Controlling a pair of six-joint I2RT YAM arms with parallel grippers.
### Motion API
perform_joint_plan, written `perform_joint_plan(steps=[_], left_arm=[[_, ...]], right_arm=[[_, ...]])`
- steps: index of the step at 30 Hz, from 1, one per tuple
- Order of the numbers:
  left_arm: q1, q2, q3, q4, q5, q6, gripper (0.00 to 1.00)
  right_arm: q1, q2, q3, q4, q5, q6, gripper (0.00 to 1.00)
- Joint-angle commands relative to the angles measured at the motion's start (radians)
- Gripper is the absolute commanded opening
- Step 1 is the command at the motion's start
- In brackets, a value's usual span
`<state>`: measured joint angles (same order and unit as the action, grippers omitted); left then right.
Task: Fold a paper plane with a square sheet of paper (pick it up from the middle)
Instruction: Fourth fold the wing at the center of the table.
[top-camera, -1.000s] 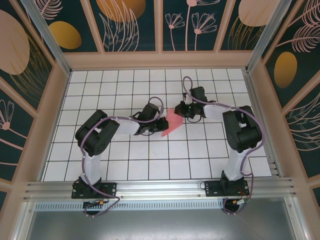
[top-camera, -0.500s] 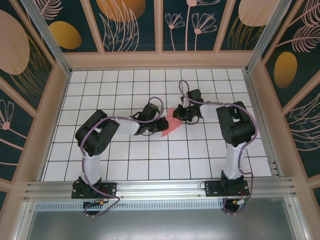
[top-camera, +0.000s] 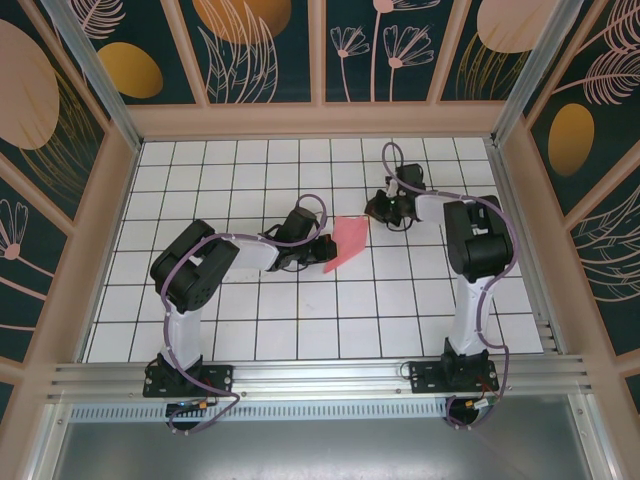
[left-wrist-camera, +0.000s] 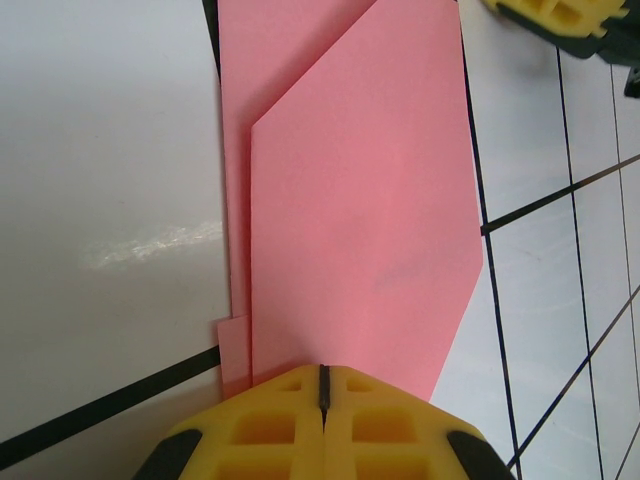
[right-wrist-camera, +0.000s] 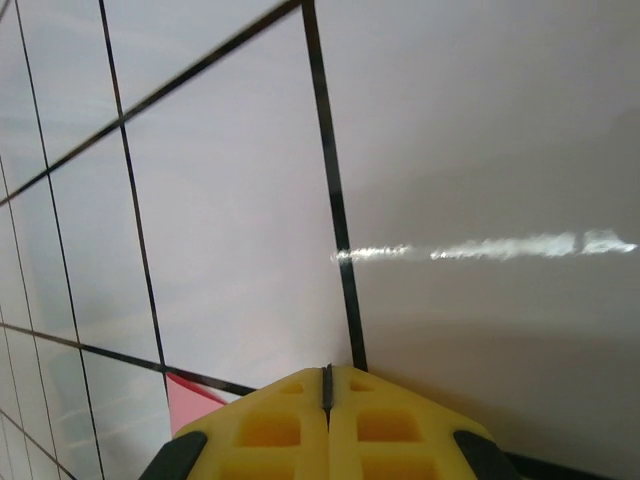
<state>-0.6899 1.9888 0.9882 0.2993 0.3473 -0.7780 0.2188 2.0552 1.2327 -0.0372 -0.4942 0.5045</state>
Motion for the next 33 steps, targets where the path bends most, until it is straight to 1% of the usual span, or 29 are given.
perform_joint_plan(steps=[1,5,8,12,16,19,22,26,29,31,33], left_arm=[[-0.004,0.051,-0.043,-0.186,-0.028,0.014,0.0],[-0.003,0.051,-0.037,-0.183,-0.031,0.012,0.0],[-0.004,0.05,-0.036,-0.181,-0.034,0.012,0.0],[-0.004,0.041,-0.036,-0.174,-0.036,0.01,0.0],[-0.002,0.032,-0.034,-0.167,-0.032,0.015,0.0],[-0.003,0.02,-0.027,-0.163,-0.025,0.024,0.0],[-0.003,-0.02,-0.022,-0.163,-0.027,0.032,0.0],[0.009,-0.114,-0.02,-0.178,-0.113,0.039,0.0],[0.026,-0.168,-0.038,-0.154,-0.16,0.025,0.02],[0.027,-0.185,-0.05,-0.133,-0.159,0.025,0.02],[0.027,-0.186,-0.059,-0.099,-0.111,0.02,0.03]], right_arm=[[0.0,-0.067,-0.004,-0.006,-0.005,-0.02,0.04],[0.029,-0.174,-0.094,0.014,-0.031,-0.019,0.05],[0.069,-0.209,-0.167,0.035,-0.062,0.005,0.05],[0.143,-0.203,-0.234,0.08,-0.089,0.045,0.05],[0.193,-0.162,-0.236,0.101,-0.092,0.067,0.04],[0.202,-0.132,-0.229,0.098,-0.082,0.075,0.04],[0.199,-0.115,-0.225,0.063,-0.037,0.069,0.04],[0.192,-0.094,-0.226,0.012,0.017,0.059,0.04],[0.191,-0.081,-0.228,-0.005,0.034,0.057,0.04],[0.191,-0.078,-0.231,-0.006,0.037,0.06,0.04],[0.192,-0.074,-0.234,-0.007,0.04,0.063,0.03]])
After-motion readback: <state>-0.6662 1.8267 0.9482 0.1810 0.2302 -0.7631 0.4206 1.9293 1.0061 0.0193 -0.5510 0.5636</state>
